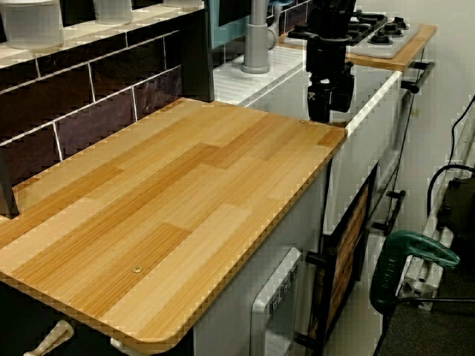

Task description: Push into sink

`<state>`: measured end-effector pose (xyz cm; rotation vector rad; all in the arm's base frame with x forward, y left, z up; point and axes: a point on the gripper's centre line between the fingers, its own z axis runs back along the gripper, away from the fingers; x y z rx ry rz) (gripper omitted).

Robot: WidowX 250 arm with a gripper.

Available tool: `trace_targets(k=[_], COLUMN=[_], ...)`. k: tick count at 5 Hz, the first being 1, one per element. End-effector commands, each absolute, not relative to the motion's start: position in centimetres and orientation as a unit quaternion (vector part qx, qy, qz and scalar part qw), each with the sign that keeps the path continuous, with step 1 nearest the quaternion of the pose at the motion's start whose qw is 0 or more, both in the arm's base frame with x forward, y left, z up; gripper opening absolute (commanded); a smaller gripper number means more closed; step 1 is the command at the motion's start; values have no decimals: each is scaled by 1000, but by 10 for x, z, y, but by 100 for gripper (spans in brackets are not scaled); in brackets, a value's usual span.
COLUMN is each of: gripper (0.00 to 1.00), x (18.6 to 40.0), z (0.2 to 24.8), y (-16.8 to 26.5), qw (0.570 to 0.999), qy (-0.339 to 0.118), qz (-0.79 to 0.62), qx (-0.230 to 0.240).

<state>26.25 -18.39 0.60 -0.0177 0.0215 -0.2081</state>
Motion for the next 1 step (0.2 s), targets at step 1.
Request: trace_targets(k=[1], gripper=[100], x=[269], z=[26], y=[-188], qw=[994], qy=[-20], qz=[-106], qx=[-25])
